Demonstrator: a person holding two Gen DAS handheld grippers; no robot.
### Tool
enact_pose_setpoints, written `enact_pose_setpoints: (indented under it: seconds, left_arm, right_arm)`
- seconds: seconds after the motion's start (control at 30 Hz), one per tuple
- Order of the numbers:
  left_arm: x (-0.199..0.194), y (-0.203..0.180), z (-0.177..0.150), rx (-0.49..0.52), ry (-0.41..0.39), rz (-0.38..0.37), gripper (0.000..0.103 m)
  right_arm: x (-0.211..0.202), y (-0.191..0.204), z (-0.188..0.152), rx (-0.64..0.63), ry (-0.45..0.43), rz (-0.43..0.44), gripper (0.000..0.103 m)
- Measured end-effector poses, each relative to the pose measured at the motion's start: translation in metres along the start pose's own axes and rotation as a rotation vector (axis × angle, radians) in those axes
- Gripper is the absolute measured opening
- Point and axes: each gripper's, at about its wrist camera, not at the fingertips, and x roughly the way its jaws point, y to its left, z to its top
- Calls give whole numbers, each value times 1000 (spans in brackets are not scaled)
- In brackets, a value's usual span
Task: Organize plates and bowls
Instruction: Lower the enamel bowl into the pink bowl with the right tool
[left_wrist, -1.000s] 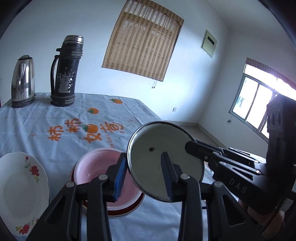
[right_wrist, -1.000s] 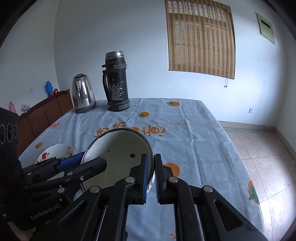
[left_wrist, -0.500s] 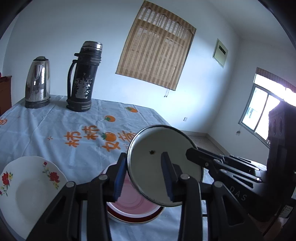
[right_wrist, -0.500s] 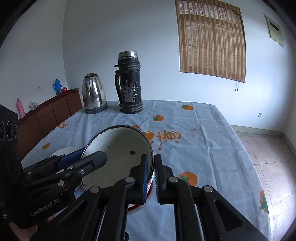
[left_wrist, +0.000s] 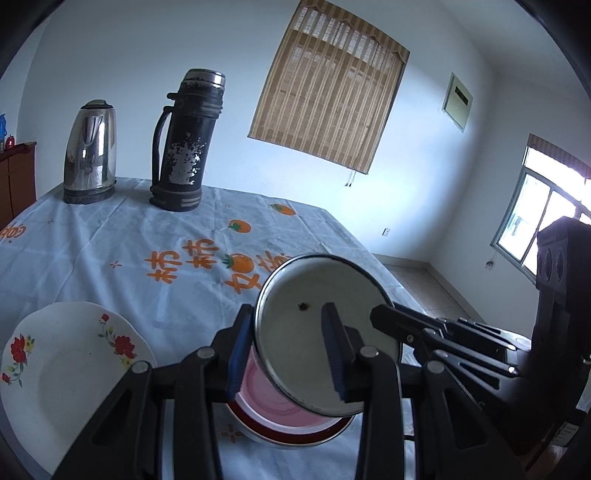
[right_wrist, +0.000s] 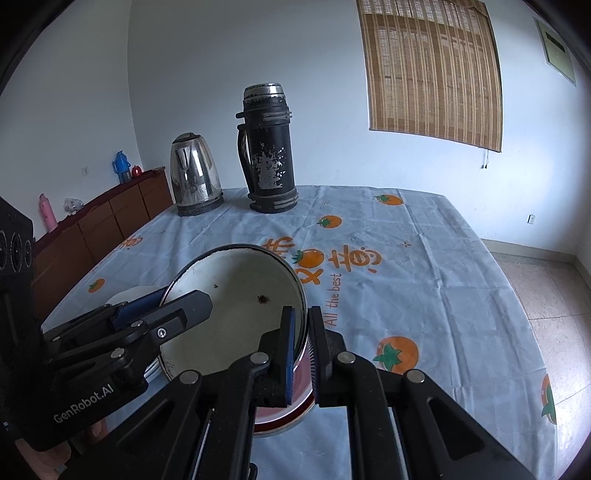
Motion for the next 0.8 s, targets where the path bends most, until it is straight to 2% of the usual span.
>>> enact_pose_setpoints:
  seconds: [0.47, 0.8]
  left_arm:
    - [15, 3, -6, 1, 63, 31, 35]
    - [18, 3, -7, 2, 75, 35, 35]
  right_arm:
    - [15, -1, -8, -9, 61, -12, 8]
    - [19, -1, -11, -5, 79, -12, 8]
